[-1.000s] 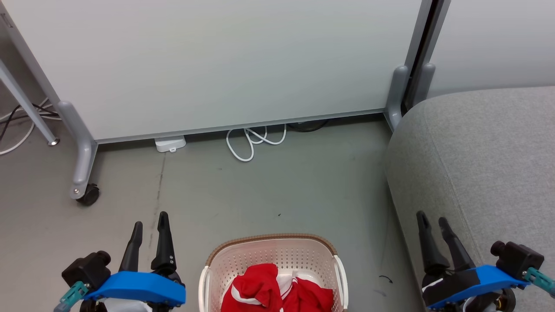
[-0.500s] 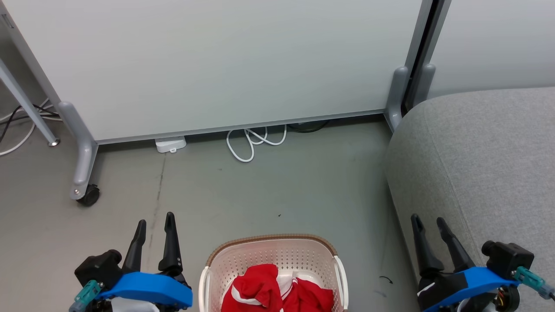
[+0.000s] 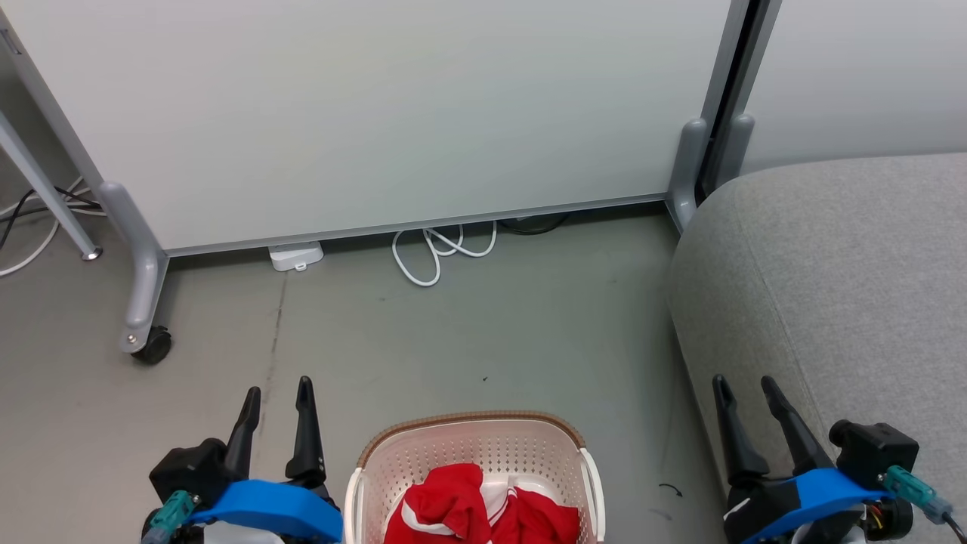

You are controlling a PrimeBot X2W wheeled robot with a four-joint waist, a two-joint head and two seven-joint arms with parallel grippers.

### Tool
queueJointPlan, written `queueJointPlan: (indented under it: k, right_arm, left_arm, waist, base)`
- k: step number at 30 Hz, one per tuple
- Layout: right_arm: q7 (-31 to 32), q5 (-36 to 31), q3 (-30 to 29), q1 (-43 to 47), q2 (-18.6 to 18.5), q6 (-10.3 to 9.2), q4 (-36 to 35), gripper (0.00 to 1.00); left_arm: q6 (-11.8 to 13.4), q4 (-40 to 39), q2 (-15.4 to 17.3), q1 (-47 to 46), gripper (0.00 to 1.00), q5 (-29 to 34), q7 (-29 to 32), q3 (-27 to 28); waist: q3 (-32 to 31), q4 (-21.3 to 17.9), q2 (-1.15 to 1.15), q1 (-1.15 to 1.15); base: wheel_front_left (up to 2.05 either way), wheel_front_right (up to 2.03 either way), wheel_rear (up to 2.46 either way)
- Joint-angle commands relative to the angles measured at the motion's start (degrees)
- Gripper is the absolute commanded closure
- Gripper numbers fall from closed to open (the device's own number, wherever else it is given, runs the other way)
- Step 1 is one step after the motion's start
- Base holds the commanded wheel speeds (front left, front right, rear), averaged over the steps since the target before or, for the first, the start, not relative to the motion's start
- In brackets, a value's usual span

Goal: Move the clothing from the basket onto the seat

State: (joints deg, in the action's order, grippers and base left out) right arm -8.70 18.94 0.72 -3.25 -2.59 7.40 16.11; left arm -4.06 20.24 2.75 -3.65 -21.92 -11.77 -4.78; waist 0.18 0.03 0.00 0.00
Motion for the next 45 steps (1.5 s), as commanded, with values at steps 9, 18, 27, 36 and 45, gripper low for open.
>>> queueJointPlan:
  k: [9, 18, 27, 36, 45]
  right_arm:
    - [-1.3, -4.5, 0.0, 0.2, -0.4, 0.13, 0.1, 0.0]
    - [-1.7, -8.1, -0.3, 0.8, -0.4, 0.14, -0.2, 0.0]
    - [-2.2, -11.4, -0.2, 1.0, -0.4, 0.15, -0.3, 0.0]
    - [-2.5, -11.9, -0.3, 1.3, -0.4, 0.15, -0.4, 0.0]
    - [-2.6, -11.5, -0.3, 1.1, -0.4, 0.15, -0.5, 0.0]
  left_arm:
    - [0.2, 1.1, 0.2, -0.8, 0.0, 3.6, -1.4, -1.0]
    - [0.5, 1.5, 0.2, -0.3, 0.0, 6.0, -2.4, -1.3]
    - [0.5, 1.8, 0.2, -0.4, 0.0, 8.6, -3.2, -2.3]
    - [0.4, 1.6, 0.2, -0.3, 0.0, 8.9, -3.5, -2.2]
    - [0.3, 1.4, 0.2, -0.1, 0.0, 9.2, -3.5, -2.4]
  waist:
    - [-0.5, 0.1, 0.0, 0.0]
    - [-1.0, 0.2, 0.0, 0.0]
    - [-0.9, 0.3, 0.0, 0.0]
    - [-0.7, 0.5, 0.0, 0.0]
    - [-0.1, 0.6, 0.0, 0.0]
  base:
    - [0.0, 0.0, 0.0]
    - [0.0, 0.0, 0.0]
    - [0.0, 0.0, 0.0]
    - [0.0, 0.0, 0.0]
    - [0.0, 0.0, 0.0]
